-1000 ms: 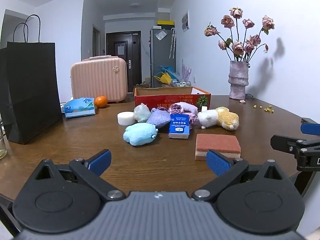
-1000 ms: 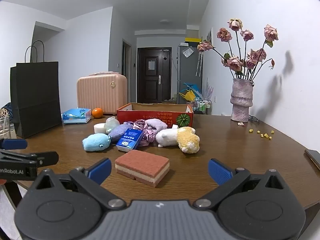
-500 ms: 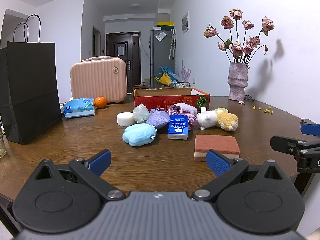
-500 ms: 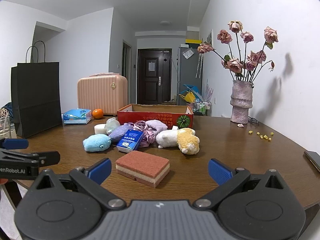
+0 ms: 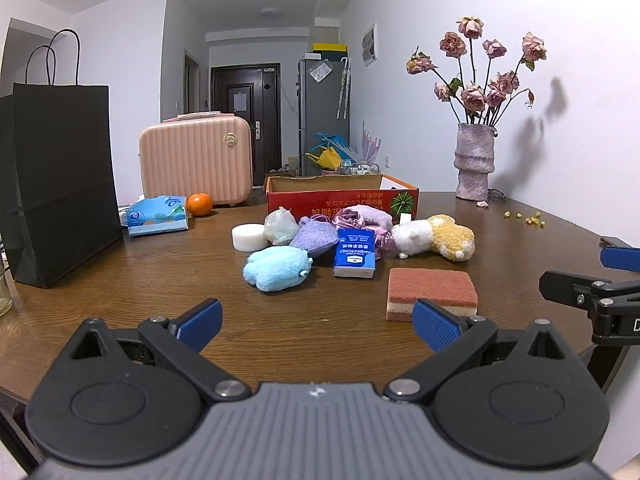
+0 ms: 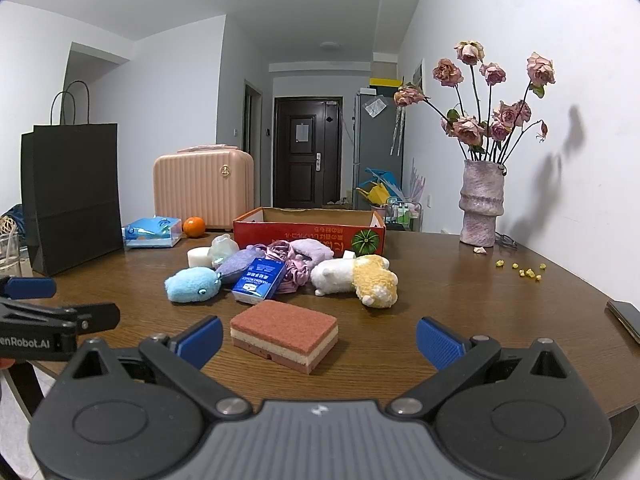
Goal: Organize soft objects
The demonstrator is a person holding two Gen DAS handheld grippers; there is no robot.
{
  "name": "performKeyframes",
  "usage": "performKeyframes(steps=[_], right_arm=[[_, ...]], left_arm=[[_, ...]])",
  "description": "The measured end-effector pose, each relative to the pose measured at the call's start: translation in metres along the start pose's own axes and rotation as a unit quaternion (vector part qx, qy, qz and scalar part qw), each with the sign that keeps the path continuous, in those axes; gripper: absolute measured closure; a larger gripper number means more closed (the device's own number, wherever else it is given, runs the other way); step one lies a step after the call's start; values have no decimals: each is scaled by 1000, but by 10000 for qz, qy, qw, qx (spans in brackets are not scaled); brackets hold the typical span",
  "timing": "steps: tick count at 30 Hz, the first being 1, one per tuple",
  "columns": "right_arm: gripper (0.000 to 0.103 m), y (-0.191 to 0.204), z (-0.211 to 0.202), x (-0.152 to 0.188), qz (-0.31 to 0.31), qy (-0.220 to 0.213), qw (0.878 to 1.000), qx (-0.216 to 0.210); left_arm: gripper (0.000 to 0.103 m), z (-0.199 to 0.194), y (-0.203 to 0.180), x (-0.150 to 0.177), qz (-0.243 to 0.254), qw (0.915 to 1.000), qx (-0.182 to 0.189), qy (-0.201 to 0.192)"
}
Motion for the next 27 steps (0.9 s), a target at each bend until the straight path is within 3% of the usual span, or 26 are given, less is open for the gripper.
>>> performKeyframes(steps=[27], right_arm=[[0, 0, 0, 0, -18, -10, 10000, 10]], left_arm=[[0, -2, -3, 0, 11, 10000, 13, -17]])
Point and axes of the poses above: each gripper's, at about its wrist camera, not at the fingertips, and z roughly the way its jaws point, y to its left, x to its underside, the point moved 1 cm from there along z, roughly the way its jaws point, and after that the axes turned 13 degrees about -y, right-handed, at the moved point
